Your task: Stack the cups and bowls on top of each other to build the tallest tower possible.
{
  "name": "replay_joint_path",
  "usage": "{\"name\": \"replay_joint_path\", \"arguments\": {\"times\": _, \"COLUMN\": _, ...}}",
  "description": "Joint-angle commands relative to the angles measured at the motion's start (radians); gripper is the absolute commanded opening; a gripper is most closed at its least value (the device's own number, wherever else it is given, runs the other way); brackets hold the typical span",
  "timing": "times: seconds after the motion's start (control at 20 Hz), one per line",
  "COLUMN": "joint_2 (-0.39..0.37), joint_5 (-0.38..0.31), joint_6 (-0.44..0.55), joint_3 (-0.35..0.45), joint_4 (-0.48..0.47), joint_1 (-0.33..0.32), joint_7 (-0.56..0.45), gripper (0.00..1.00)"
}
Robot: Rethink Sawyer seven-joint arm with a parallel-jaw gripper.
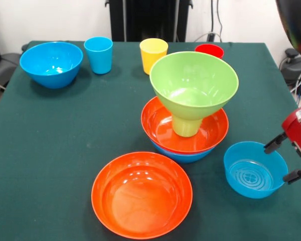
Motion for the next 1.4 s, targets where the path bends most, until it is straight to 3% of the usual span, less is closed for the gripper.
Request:
{"name": "replay_joint_path", "arguments": {"times": 0.05, "joint_2": 0.046, "joint_5": -0.044, "joint_6": 0.076, "joint_3": 0.084, "joint_4": 0.019, "joint_1": 0.046, "joint_7": 0.296, "gripper": 1.00}}
{"name": "replay_joint_path", "arguments": {"times": 0.35, "joint_2": 0.082, "joint_5": -0.051, "joint_6": 0.059, "joint_3": 0.139, "joint_4": 0.040, "joint_1": 0.094, "joint_7": 0.353, "gripper": 1.00}}
{"name": "replay_joint_path", "arguments": {"times": 0.7, "joint_2": 0.093, "joint_5": -0.058, "joint_6": 0.016, "joint_3": 0.127, "joint_4": 0.003, "joint_1": 0.068, "joint_7": 0.344, "gripper": 1.00}}
{"name": "replay_joint_path", "arguments": {"times": 1.0, "joint_2": 0.048, "joint_5": -0.075, "joint_6": 0.065, "joint_3": 0.122, "joint_4": -0.003, "joint_1": 0.036, "joint_7": 0.306, "gripper": 1.00}}
{"name": "replay_joint_path", "arguments": {"times": 1.15, "joint_2": 0.007, "joint_5": -0.121, "joint_6": 0.155, "joint_3": 0.148, "joint_4": 0.028, "joint_1": 0.062, "joint_7": 0.283, "gripper": 1.00}}
{"name": "replay_joint_path", "arguments": {"times": 1.2, "joint_2": -0.019, "joint_5": -0.172, "joint_6": 0.202, "joint_3": 0.169, "joint_4": 0.065, "joint_1": 0.092, "joint_7": 0.250, "gripper": 1.00}}
{"name": "replay_joint_path", "arguments": {"times": 1.4, "joint_2": -0.077, "joint_5": -0.273, "joint_6": 0.210, "joint_3": 0.296, "joint_4": 0.224, "joint_1": 0.208, "joint_7": 0.201, "gripper": 1.00}}
